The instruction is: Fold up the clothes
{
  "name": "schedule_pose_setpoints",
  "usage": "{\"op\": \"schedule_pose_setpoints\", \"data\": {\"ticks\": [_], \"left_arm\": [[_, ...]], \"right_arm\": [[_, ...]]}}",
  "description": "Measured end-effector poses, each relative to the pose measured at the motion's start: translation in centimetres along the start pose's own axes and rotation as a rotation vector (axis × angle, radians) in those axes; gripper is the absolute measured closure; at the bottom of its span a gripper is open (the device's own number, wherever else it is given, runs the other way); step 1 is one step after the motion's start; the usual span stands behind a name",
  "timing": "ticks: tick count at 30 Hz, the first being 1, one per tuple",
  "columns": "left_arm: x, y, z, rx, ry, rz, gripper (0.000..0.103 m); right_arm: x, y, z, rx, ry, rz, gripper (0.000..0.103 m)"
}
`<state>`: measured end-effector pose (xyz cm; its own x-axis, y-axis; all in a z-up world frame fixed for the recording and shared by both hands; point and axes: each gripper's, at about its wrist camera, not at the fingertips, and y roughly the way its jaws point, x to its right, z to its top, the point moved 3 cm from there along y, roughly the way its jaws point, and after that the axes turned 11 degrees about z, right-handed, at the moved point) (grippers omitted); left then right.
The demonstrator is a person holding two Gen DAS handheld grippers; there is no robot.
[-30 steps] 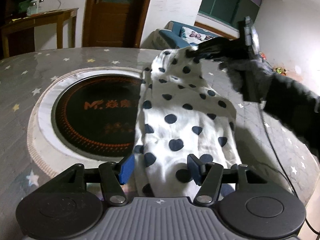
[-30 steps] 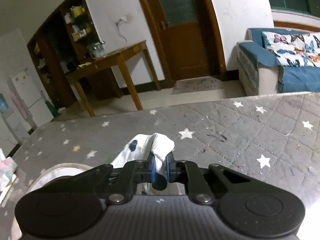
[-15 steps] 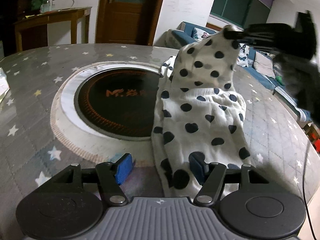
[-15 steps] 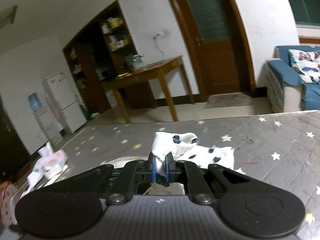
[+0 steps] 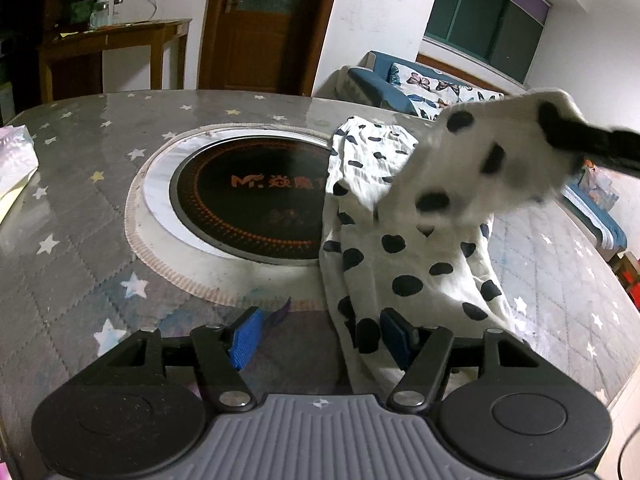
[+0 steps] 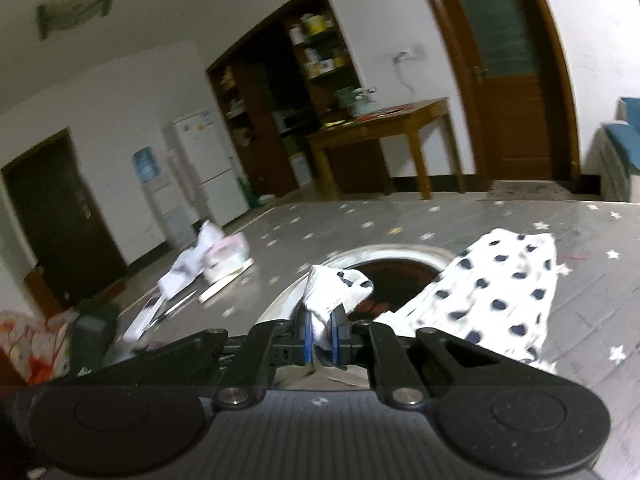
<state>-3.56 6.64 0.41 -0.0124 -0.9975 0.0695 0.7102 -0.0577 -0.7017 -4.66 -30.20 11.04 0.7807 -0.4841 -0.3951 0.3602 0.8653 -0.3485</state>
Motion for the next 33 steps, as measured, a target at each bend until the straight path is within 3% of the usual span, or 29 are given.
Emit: {"op": "schedule_pose_setpoints", "data": {"ticks": [7, 14, 22, 28, 30, 33], "left_arm": [[-0.3, -0.6, -0.1, 0.019, -0.015, 0.004, 0.035], [-2.1, -1.2, 0.3, 0.041, -0.055, 0.040, 0.034], [-2.1, -2.7, 1.6, 0.103, -0.058, 0.034, 0.034], [-0.4, -3.1, 1.7, 0.108, -0.024, -0.025, 0.034], [0.2, -3.2, 1.9, 0.118, -0.016, -0.042, 0.034], [0.9, -3.5, 2.4, 0.136, -0.007, -0.067, 0.035]], "right_arm": [[-4.4, -0.4, -2.2, -0.031, -0.108, 0.067, 0.095], [-7.6, 0.2, -6.9, -0.239, -0.337, 0.069, 0.089], [-7.6, 0.2, -8.6, -0.317, -0.299, 0.123, 0.073], [-6.6, 0.0, -8.5, -0.320, -0.230, 0.146, 0.067], [-6.6, -0.1, -8.3, -0.321, -0.199, 0.188, 0.059], [-6.8, -0.4, -7.9, -0.308, -0.160, 0.247, 0.058]]}}
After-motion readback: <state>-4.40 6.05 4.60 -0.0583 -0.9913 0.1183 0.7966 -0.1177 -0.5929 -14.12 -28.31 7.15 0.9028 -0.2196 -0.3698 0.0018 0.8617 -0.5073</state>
